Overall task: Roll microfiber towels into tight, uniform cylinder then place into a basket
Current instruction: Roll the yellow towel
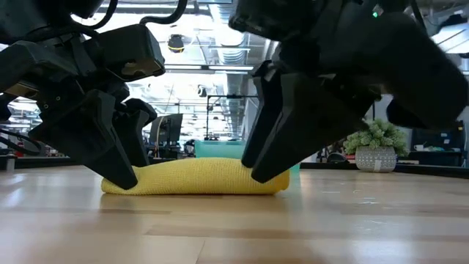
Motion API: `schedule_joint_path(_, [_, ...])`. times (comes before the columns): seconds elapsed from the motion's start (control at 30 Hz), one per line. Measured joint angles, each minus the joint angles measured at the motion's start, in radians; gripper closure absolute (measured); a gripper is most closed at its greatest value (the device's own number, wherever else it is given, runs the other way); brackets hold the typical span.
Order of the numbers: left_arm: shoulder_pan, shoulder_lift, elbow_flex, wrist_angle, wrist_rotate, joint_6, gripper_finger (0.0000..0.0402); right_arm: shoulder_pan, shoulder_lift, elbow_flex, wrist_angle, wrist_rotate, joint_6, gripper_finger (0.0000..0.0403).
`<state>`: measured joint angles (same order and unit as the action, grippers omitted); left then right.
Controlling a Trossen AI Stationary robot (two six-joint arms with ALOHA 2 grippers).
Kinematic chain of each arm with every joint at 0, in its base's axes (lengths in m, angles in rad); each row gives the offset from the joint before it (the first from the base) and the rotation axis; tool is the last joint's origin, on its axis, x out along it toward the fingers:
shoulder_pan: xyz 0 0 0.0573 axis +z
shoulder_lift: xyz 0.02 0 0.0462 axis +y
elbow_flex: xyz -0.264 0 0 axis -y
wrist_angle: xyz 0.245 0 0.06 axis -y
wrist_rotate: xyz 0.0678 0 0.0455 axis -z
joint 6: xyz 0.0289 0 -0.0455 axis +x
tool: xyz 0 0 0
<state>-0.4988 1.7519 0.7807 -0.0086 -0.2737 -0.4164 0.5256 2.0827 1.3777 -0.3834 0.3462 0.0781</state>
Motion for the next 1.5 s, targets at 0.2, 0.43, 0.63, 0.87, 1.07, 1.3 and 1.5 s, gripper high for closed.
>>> schedule_joint_path(0.2, [0.000,0.000,0.000,0.000,0.000,0.000,0.0235,-0.012,0.000,0.000,-0.044,0.000,0.051,0.0236])
schedule_joint_path(0.43, [0.000,0.000,0.000,0.000,0.000,0.000,0.0235,-0.043,0.000,0.000,-0.055,-0.001,0.068,0.0243])
schedule_joint_path(0.63, [0.000,0.000,0.000,-0.001,0.000,0.000,0.0235,-0.029,-0.020,0.017,-0.066,0.001,0.053,0.0247])
schedule_joint_path(0.87, [0.000,0.000,0.000,-0.001,0.001,0.000,0.0235,0.011,-0.070,0.043,-0.122,0.123,0.029,0.0262])
schedule_joint_path(1.07, [0.000,0.000,0.000,-0.001,0.001,0.000,0.0235,-0.002,-0.067,0.040,-0.134,0.089,0.017,0.0269])
schedule_joint_path(1.3, [0.000,0.000,0.000,-0.001,0.002,0.000,0.0235,-0.031,-0.067,0.039,-0.101,-0.046,-0.036,0.0234])
schedule_joint_path(1.5, [0.000,0.000,0.000,-0.001,0.002,0.000,0.0235,-0.036,-0.065,0.001,-0.074,-0.050,-0.061,0.0187])
